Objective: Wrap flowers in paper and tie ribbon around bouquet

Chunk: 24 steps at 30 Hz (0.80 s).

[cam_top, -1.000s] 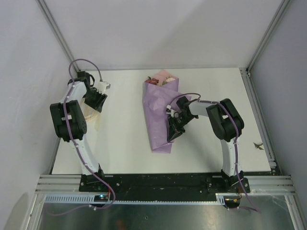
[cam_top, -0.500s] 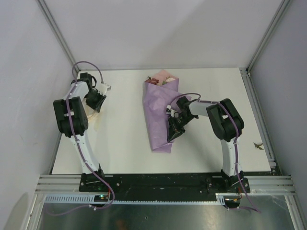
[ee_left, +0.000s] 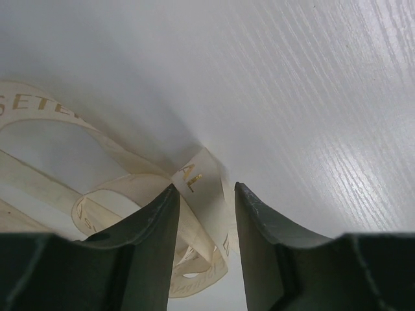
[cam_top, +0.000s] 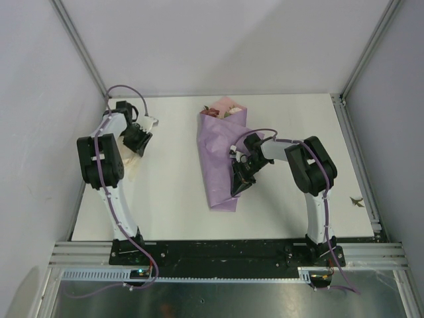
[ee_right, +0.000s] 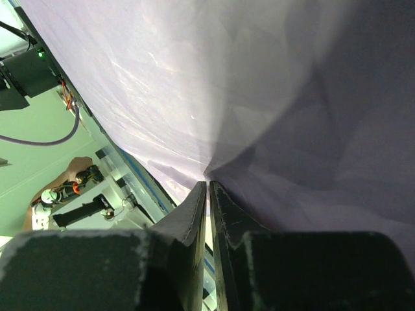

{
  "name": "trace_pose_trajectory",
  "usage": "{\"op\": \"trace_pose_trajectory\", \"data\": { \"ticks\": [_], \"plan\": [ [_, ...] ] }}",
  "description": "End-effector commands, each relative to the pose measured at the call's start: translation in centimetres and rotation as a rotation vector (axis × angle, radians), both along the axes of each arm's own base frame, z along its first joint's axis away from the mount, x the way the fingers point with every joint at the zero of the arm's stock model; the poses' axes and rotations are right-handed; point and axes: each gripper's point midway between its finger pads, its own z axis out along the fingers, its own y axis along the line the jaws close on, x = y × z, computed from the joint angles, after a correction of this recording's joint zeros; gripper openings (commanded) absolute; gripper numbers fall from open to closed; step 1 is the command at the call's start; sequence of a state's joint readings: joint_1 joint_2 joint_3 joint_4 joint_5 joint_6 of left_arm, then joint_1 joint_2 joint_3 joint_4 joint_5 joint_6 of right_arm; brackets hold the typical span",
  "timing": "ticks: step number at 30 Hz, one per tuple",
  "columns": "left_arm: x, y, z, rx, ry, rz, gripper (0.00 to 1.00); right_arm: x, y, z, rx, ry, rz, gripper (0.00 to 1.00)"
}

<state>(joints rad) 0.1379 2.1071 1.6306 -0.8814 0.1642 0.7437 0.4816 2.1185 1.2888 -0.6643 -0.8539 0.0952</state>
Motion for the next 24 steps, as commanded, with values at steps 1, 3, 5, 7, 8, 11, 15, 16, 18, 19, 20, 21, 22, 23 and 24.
{"op": "trace_pose_trajectory", "data": {
  "ticks": [1, 3, 5, 7, 8, 11, 15, 16, 18, 19, 20, 21, 22, 23, 24],
  "plan": [
    [0.9, -1.0, 3.4, -0.005, -0.092, -0.037, 0.45, -0.5, -2.0, -3.6, -0.137, -0.02, 0.014, 0.12],
    [0.9, -1.1, 3.5, -0.003, -0.095, -0.041, 0.45, -0.5, -1.9, -3.7, -0.137, -0.018, 0.015, 0.12],
    [0.9, -1.2, 3.3, 0.003, -0.089, -0.046, 0.42, -0.5, -1.9, -3.7, -0.137, -0.017, 0.014, 0.11],
    [0.8, -1.2, 2.9, 0.005, -0.079, -0.048, 0.38, -0.6, -1.9, -3.7, -0.137, -0.016, 0.014, 0.11],
    [0.8, -1.3, 2.7, 0.005, -0.074, -0.05, 0.34, -0.5, -2.0, -3.7, -0.137, -0.016, 0.013, 0.11],
    [0.4, -1.8, 2.6, -0.006, -0.067, -0.064, 0.25, -0.5, -2.0, -3.7, -0.137, -0.015, 0.01, 0.11],
    [-1.2, -3.4, 2.7, -0.009, -0.055, -0.125, 0.06, -0.4, -2.1, -3.7, -0.134, -0.012, 0.005, 0.11],
    [-1.5, -4.0, 3.0, -0.01, -0.059, -0.142, 0.03, -0.3, -2.1, -3.7, -0.133, -0.013, 0.004, 0.11],
    [-2.6, -5.5, 3.7, -0.029, -0.067, -0.187, 0.01, -0.3, -2.1, -3.7, -0.132, -0.014, 0.004, 0.11],
    [-3.4, -6.3, 3.9, -0.052, -0.065, -0.203, 0.01, -0.3, -2.1, -3.6, -0.132, -0.013, 0.003, 0.11],
    [-4.2, -8.0, 4.6, -0.072, -0.076, -0.243, 0.0, -0.3, -2.1, -3.6, -0.131, -0.013, 0.002, 0.11],
    [-5.4, -9.6, 5.0, -0.11, -0.072, -0.275, 0.0, -0.2, -2.1, -3.5, -0.129, -0.014, 0.002, 0.11],
    [-6.5, -11.7, 6.0, -0.154, -0.086, -0.317, 0.0, -0.2, -2.1, -3.5, -0.127, -0.014, 0.002, 0.11],
    [-8.0, -13.3, 6.2, -0.192, -0.076, -0.341, 0.0, -0.2, -2.1, -3.4, -0.125, -0.016, 0.0, 0.11],
    [-9.5, -15.6, 7.0, -0.242, -0.08, -0.388, 0.0, -0.2, -2.1, -3.4, -0.124, -0.016, -0.001, 0.11]
  ]
}}
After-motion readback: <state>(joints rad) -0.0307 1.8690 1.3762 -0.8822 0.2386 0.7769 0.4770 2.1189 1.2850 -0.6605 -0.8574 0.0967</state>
